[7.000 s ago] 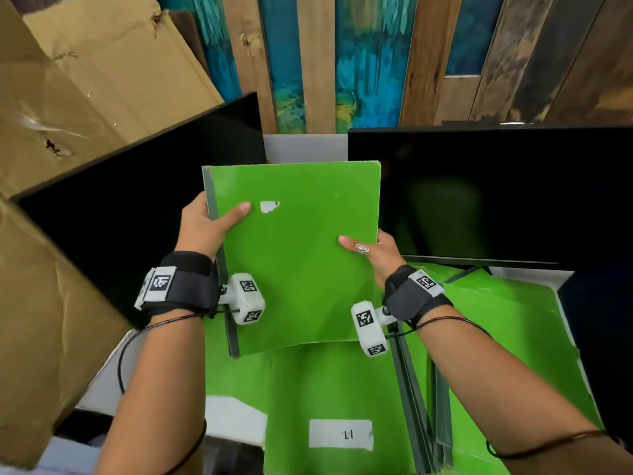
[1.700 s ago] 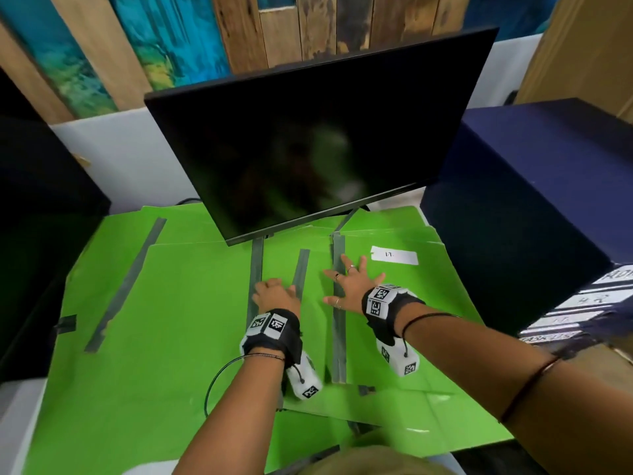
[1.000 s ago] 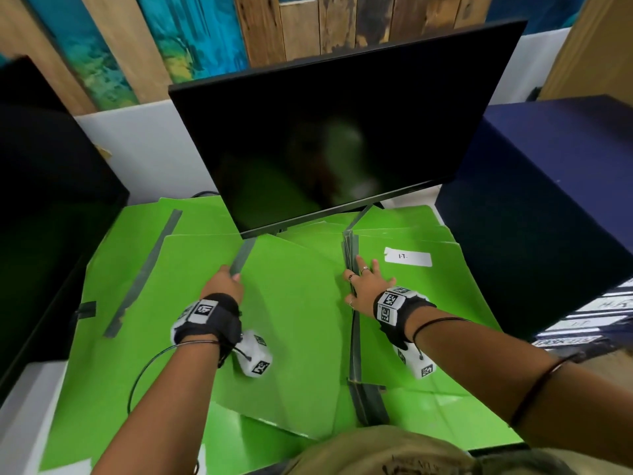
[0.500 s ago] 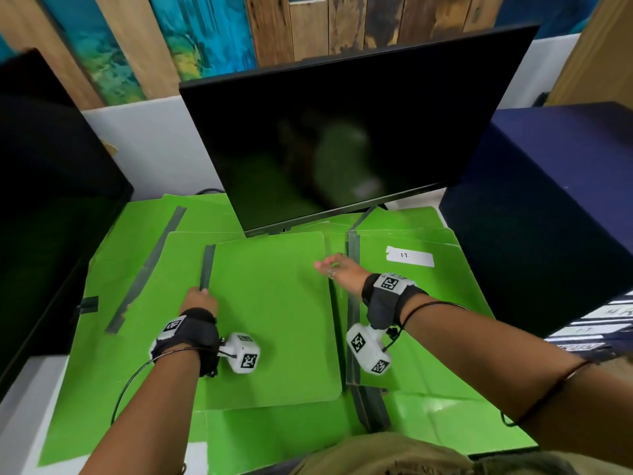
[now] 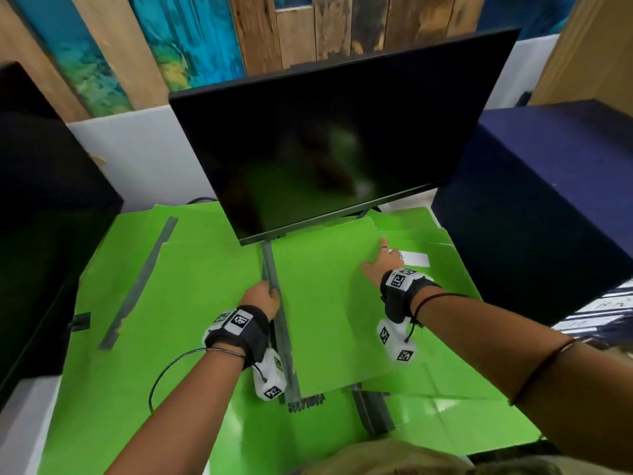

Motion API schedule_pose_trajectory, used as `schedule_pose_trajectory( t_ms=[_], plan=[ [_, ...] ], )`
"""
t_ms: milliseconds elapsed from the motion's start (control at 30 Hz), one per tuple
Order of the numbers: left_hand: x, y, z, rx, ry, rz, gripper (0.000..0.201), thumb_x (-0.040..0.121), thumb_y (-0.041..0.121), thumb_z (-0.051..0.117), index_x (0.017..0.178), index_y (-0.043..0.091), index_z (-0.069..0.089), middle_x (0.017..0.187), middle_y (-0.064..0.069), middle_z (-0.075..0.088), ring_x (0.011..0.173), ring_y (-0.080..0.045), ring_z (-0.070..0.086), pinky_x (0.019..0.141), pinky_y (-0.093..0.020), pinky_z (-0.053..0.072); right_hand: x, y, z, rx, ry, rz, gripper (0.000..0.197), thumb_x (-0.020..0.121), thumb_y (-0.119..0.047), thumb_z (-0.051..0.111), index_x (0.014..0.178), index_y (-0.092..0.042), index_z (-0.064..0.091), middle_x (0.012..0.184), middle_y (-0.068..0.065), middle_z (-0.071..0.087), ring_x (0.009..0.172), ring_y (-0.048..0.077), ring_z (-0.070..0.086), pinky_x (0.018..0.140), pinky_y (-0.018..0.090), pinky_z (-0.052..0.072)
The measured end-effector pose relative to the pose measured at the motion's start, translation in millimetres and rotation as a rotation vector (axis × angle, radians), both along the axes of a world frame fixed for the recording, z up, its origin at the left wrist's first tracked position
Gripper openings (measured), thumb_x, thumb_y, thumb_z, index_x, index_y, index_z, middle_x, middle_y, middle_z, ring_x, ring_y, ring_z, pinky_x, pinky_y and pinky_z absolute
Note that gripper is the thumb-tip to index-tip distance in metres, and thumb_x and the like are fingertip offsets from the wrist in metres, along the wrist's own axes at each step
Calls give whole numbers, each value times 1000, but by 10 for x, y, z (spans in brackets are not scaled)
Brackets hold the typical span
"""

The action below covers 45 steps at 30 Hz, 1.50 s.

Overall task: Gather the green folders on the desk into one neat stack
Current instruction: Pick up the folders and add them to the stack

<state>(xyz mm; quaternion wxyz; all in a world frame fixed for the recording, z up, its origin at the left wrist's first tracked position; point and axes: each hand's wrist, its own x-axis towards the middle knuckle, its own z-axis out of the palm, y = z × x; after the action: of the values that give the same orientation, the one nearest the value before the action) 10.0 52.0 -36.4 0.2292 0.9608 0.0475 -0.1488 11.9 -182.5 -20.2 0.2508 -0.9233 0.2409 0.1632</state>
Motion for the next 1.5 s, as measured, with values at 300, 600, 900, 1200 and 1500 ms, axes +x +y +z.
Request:
schedule_pose_trajectory(
  t_ms=[300, 600, 900, 1200, 1500],
  plan=[
    [-188, -874, -83, -381, 248, -61, 27, 97, 1, 29, 91, 6, 55, 63, -14, 51, 49, -23, 49, 39, -22, 46, -29, -231, -57, -299, -1, 123, 78, 88, -54, 47, 148, -14, 17, 155, 14, 15, 139, 34, 23, 111, 48, 27],
    [53, -306, -44, 258, -106, 77, 69, 80, 41, 65, 135, 11, 35, 144, -13, 30, 134, -31, 30, 107, -45, 32, -146, 420, -130, -285, -169, 842, 32, 90, -38, 48, 109, -19, 66, 138, 7, 42, 134, 24, 28, 113, 53, 16],
    [-72, 145, -191, 253, 219, 165, 127, 58, 80, 56, 149, 21, -11, 158, 2, -15, 146, -32, -9, 100, -77, 9, -20, 365, -198, -539, 59, 880, 43, 96, -37, 39, 117, -8, 62, 147, 8, 33, 137, 26, 21, 113, 53, 24],
    [-476, 272, -193, 394, 126, 103, 67, 90, 56, 38, 146, 25, 17, 159, -2, 4, 147, -28, 7, 103, -75, 6, 172, 754, -145, -672, 141, 824, 42, 91, -25, 47, 131, -13, 47, 134, 7, 46, 128, 29, 33, 106, 53, 33],
    [-462, 183, 31, 247, 213, 61, 33, 98, 25, 38, 129, 17, 45, 153, -17, 14, 142, -46, 5, 111, -66, 11, 101, 924, -239, -336, 33, 694, 62, 93, -44, 41, 147, -28, 15, 157, 8, 11, 143, 40, 2, 111, 64, 8]
  ],
)
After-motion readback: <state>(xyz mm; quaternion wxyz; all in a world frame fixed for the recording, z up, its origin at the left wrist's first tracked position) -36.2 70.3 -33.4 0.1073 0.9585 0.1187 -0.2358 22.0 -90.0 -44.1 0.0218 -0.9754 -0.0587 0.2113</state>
